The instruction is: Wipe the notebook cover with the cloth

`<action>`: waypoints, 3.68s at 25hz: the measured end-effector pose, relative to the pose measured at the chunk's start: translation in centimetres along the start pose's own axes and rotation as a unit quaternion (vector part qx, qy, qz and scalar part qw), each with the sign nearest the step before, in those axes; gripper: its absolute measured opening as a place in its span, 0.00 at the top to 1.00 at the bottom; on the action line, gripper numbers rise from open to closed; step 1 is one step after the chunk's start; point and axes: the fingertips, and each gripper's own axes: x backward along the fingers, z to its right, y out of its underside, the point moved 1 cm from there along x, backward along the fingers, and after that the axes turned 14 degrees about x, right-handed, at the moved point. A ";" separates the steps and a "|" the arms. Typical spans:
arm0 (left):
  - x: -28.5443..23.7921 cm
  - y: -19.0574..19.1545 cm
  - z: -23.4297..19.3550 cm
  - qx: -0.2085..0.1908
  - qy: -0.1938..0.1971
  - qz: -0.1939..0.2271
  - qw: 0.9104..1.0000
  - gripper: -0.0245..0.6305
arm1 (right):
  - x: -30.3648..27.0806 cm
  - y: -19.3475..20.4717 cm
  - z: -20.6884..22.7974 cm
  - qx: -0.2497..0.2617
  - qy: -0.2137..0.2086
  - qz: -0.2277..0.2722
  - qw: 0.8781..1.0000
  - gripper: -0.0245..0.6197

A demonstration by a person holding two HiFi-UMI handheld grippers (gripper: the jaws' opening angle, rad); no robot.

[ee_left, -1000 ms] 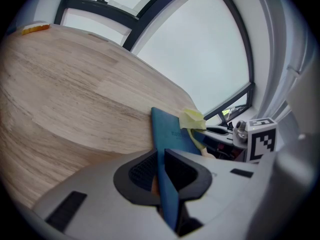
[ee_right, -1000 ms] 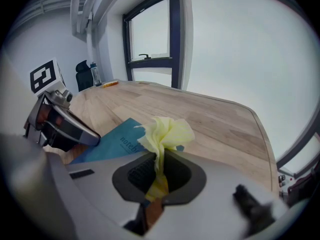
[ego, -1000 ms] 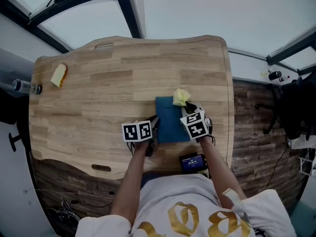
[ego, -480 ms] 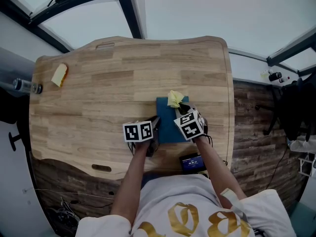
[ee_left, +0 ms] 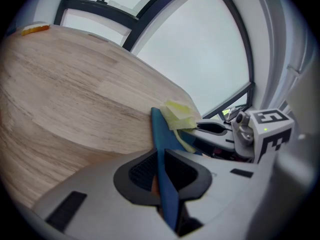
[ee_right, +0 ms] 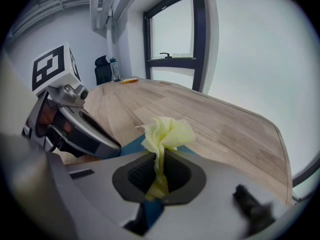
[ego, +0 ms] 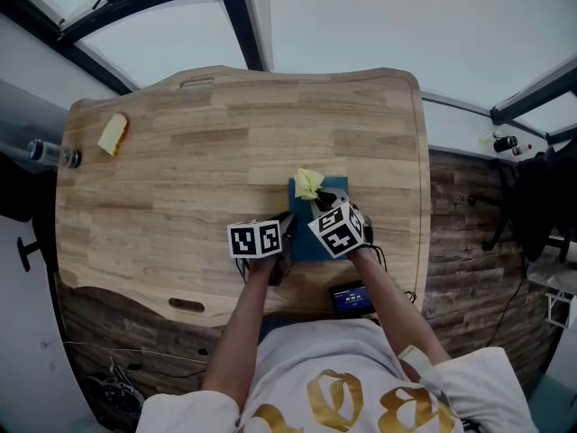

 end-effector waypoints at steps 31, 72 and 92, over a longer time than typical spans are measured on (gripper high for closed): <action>0.0 0.0 0.0 -0.001 -0.002 0.002 1.000 0.88 | 3.9 2.9 -7.5 0.024 -0.085 0.013 0.996 0.90; 0.0 0.1 0.1 -0.007 -0.005 0.005 1.000 0.88 | 4.9 5.3 -4.0 -0.009 -0.034 -0.014 0.999 0.90; 0.0 0.1 0.1 -0.008 -0.003 0.002 1.000 0.88 | 2.0 3.2 2.2 -0.021 0.008 -0.012 1.000 0.90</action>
